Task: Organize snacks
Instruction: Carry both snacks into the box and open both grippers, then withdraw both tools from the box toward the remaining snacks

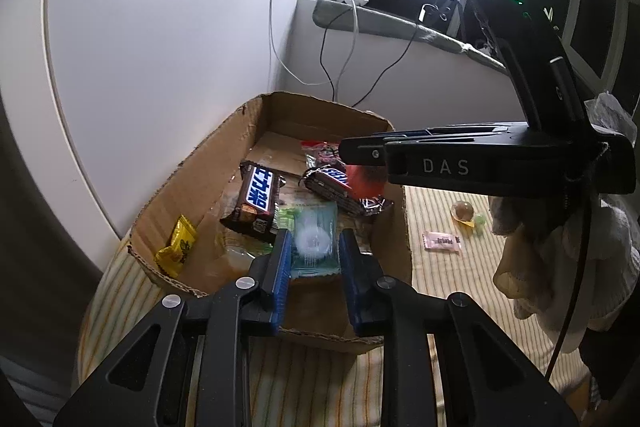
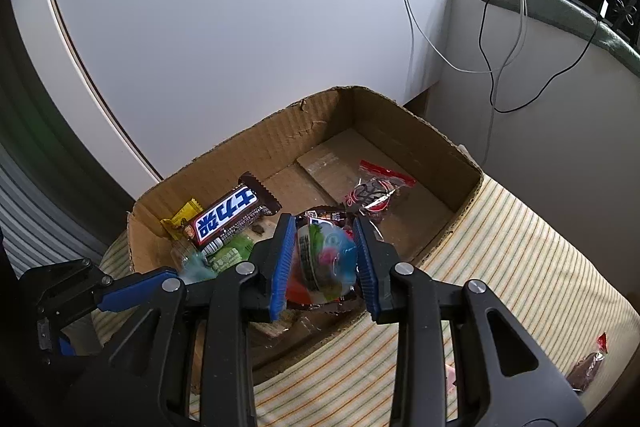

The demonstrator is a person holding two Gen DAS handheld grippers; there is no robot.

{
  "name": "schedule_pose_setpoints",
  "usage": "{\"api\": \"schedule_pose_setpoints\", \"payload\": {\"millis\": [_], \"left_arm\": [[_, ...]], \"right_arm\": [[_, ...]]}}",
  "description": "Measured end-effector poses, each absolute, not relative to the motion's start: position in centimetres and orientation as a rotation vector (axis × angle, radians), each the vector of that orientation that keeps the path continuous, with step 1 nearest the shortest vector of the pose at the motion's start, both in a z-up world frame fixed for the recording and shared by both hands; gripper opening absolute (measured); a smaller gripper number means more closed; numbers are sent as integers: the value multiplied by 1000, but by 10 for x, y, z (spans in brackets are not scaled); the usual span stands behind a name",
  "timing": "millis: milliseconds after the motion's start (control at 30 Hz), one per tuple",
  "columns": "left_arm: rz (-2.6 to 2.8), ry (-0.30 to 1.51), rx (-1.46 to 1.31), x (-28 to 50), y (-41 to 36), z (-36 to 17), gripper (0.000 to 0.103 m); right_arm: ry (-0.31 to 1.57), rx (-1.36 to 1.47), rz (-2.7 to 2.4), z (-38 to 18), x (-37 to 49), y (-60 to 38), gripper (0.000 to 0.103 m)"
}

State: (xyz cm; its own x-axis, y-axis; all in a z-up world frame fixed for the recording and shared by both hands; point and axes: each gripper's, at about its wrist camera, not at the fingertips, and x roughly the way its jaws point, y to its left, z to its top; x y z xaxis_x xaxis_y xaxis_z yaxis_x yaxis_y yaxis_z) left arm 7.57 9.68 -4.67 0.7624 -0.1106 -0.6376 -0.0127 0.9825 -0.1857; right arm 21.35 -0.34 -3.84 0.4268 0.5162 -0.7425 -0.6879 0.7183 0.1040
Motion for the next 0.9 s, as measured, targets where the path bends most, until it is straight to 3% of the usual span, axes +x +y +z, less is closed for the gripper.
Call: {"api": "schedule_pose_setpoints", "payload": {"millis": [33,67,100,133,267,367,900], "left_arm": [[-50,703,-184,76,97,-47,25],[-47,703,-184,76,98,-47,30],[-42,703,-185,76,98,-47,42],[-37,698,-186,75,98,-47,45],[-35,696,-188,75,98,-45,45],[-38,694,-188,75,97,-44,45],[-116,672,-165,72,65,-34,45]], "right_arm": [[841,-228,758,-38,214,-3,33],[844,-224,762,-38,214,-4,40],[844,-218,765,-38,215,-4,52],[839,-210,763,-37,215,-6,58],[824,-196,746,-32,214,-12,61],[819,-188,737,-30,214,-19,73],[802,-110,621,-17,206,-108,73]]}}
